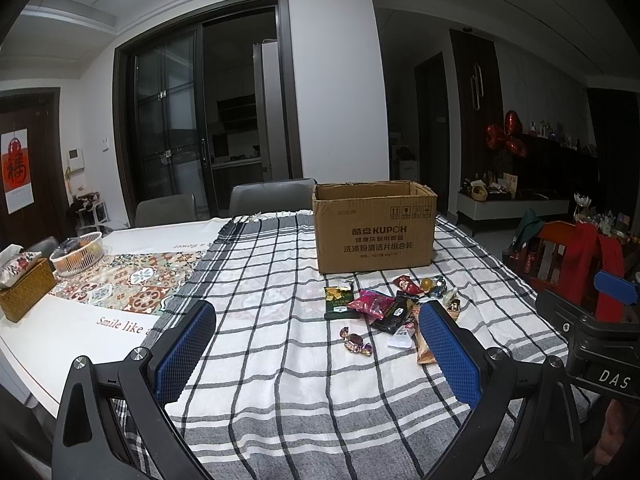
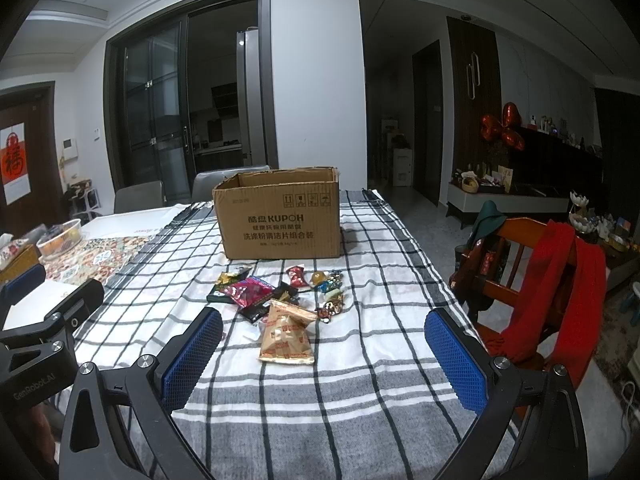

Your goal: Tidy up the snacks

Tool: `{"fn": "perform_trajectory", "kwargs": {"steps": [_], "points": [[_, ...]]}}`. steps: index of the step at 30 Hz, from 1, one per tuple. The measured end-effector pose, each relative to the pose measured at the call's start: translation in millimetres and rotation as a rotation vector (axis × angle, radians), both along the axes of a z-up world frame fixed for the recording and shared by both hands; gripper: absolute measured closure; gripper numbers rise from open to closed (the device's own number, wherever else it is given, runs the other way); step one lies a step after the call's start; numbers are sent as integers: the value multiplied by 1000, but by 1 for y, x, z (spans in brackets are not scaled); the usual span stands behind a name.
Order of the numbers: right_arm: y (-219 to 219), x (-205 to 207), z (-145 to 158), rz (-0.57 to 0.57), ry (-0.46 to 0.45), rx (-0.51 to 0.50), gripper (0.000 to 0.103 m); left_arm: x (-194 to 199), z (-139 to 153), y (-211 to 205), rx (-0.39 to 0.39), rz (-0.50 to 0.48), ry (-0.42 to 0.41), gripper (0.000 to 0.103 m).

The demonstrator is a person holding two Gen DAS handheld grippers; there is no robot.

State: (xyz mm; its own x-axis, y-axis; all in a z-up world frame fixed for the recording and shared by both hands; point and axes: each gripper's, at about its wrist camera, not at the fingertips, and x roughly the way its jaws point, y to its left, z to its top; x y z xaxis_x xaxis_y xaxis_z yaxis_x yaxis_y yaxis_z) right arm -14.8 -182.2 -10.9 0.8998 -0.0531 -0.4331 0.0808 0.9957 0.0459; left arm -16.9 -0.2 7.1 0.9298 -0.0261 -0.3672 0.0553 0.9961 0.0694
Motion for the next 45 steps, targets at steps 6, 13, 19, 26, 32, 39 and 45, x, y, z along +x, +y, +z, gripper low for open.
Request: {"fn": "perform_trajectory", "kwargs": {"steps": [6, 13, 19, 26, 32, 39, 45], "points": [[2, 1, -1, 10, 11, 4, 1, 2, -1, -1, 9, -3, 0, 0], [0, 10, -11, 35, 41, 19, 1, 11, -6, -3, 12, -35, 18, 0], [-1, 23, -18, 54, 72, 33, 1, 23, -14, -6, 28, -53, 41, 6], [4, 45, -26, 81, 116, 39, 6, 47, -21, -7, 39, -85, 90, 17], [8, 68, -32, 104, 163, 46, 11, 69, -27, -10, 30, -106, 141, 23], [11, 98, -46, 138, 239, 70, 18, 97, -40, -16, 37, -149, 214, 34], [16, 122, -62, 160, 295, 79, 21, 121, -56, -18, 44, -161, 270, 40]]}}
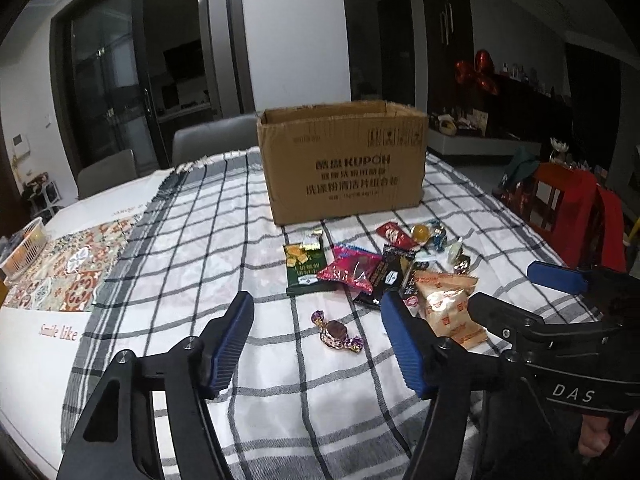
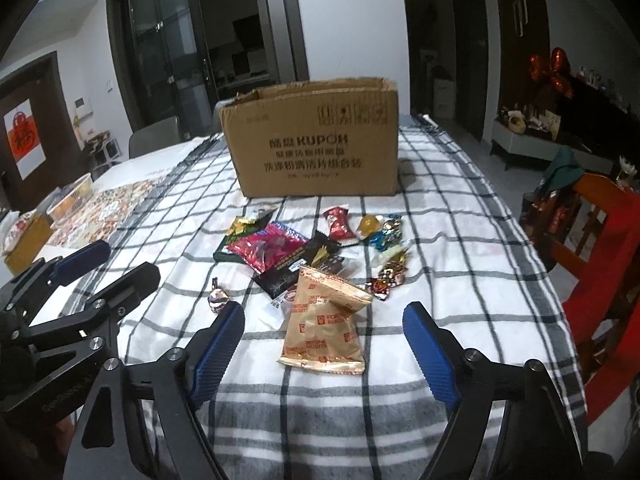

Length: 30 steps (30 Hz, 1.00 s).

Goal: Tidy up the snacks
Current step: 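Grasp the Fortune Biscuits bag with the right gripper while the left grasps a purple candy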

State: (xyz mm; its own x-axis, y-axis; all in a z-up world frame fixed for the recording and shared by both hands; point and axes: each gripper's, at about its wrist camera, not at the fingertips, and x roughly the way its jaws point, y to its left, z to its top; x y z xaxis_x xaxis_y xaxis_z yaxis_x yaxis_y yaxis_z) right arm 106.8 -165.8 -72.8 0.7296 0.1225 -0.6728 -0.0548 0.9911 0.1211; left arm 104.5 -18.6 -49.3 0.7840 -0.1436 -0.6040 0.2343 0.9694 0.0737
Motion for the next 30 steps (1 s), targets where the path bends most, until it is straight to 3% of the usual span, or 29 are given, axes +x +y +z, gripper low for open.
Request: {"fn": "perform_trajectory", "kwargs": {"steps": [9, 21, 30], "points": [[-4, 26, -30, 7, 100, 23, 29, 33, -39, -4, -25, -7, 139, 51], [-1, 43, -49, 33, 144, 34, 33, 58, -68, -6, -44, 10, 247, 62], [1, 50, -58, 42, 178, 41, 40, 66, -77, -7, -52, 12, 283, 66]]}}
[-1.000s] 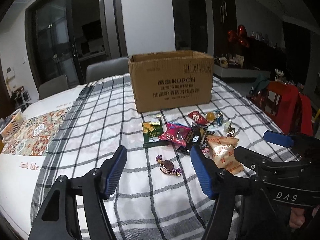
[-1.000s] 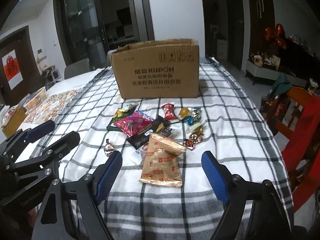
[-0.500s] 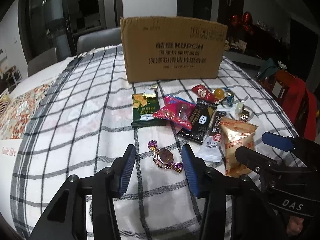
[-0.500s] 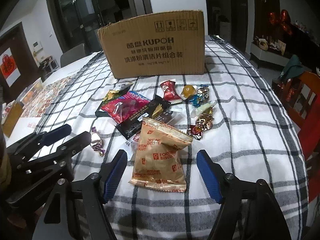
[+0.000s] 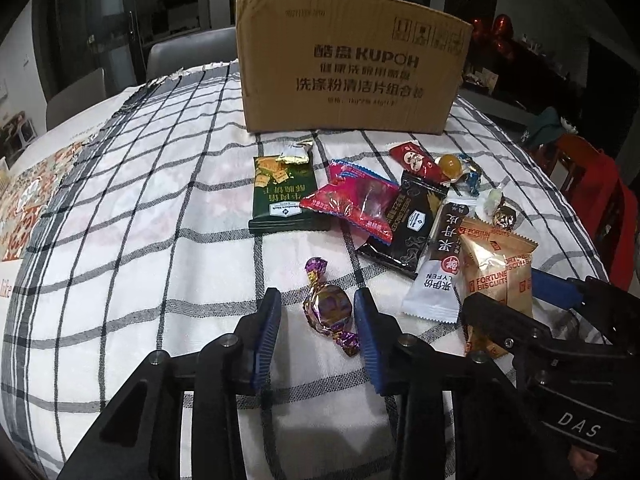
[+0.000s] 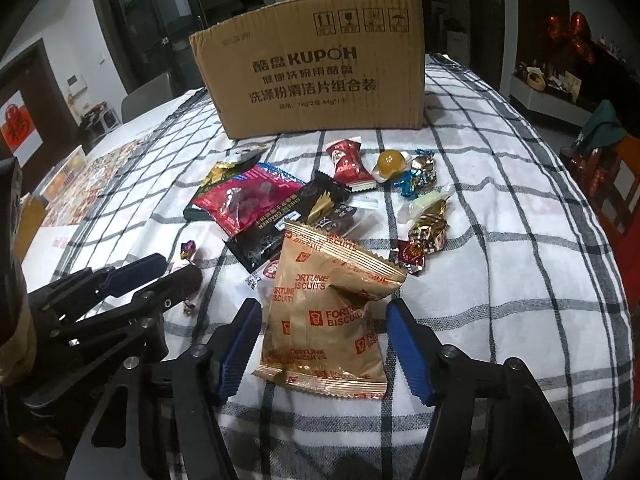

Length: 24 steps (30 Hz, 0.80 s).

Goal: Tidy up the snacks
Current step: 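Grasp the Fortune Biscuits bag with the right gripper while the left grasps a purple candy, then carry both snacks over the cardboard box and open both grippers to drop them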

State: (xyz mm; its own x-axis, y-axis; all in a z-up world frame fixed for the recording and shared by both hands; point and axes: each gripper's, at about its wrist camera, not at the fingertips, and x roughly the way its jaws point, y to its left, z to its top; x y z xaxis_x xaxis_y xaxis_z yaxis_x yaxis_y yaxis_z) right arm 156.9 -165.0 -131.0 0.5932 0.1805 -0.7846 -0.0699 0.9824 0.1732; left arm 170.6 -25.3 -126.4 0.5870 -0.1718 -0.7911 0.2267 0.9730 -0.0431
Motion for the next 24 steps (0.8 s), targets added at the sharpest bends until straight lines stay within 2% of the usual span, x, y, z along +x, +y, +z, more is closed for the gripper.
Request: {"fn": "perform_trajectory", "kwargs": {"steps": [6, 8, 15, 24], "points": [[1, 0, -1, 7, 0, -9, 53, 1, -2, -1, -20, -17, 6, 79], [1, -1, 0, 3, -2, -13, 57, 0, -2, -2, -15, -22, 2, 79], [-1, -7, 9, -1, -32, -23, 58, -6, 9, -1, -24, -21, -18, 79], [-1, -20, 36, 14, -103, -18, 58, -22, 42, -1, -34, -33, -82, 79]]}}
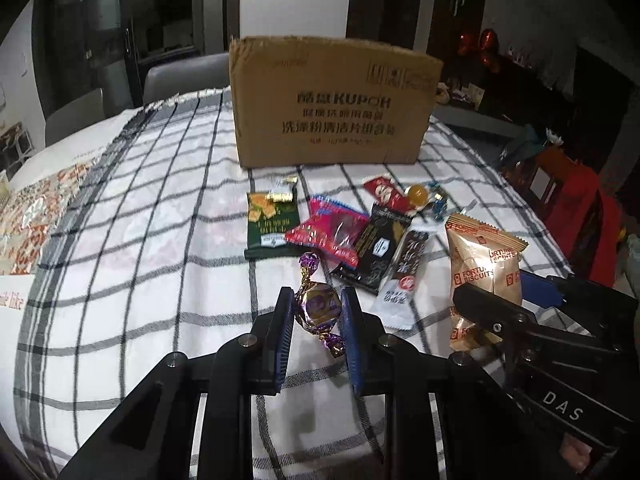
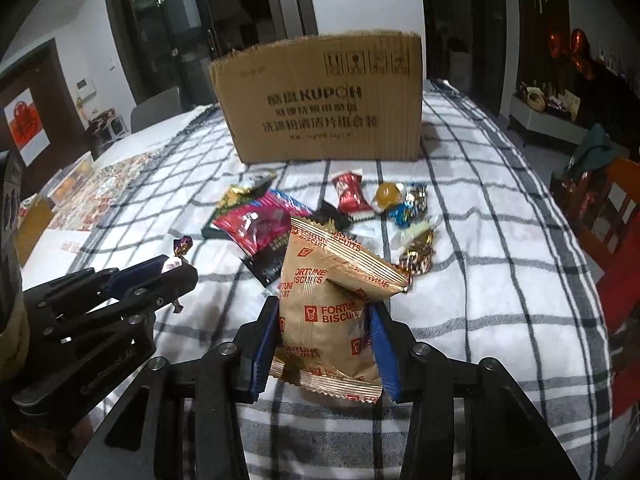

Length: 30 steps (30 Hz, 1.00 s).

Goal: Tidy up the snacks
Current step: 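Carry both snacks over the cardboard box and open both grippers to drop them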

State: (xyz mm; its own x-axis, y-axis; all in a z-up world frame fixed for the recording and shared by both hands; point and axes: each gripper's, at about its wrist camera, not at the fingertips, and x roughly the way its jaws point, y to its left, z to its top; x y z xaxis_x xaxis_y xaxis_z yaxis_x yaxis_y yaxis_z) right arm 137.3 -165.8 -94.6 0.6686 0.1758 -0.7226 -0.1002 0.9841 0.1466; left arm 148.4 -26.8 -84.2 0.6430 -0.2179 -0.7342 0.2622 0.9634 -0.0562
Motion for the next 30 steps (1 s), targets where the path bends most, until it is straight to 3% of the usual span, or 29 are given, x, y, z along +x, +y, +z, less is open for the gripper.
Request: {"fn": "perform_trajectory", "kwargs": {"steps": [14, 22, 30], "points": [[-12, 1, 57, 11, -133, 36, 58, -6, 61, -5, -14, -21, -126, 79], [-17, 24, 89, 7, -201, 62, 58, 21, 98, -4, -61, -45, -175, 79], [-20, 61, 129, 16, -271, 83, 58, 53, 135, -6, -46, -59, -256, 79]]}}
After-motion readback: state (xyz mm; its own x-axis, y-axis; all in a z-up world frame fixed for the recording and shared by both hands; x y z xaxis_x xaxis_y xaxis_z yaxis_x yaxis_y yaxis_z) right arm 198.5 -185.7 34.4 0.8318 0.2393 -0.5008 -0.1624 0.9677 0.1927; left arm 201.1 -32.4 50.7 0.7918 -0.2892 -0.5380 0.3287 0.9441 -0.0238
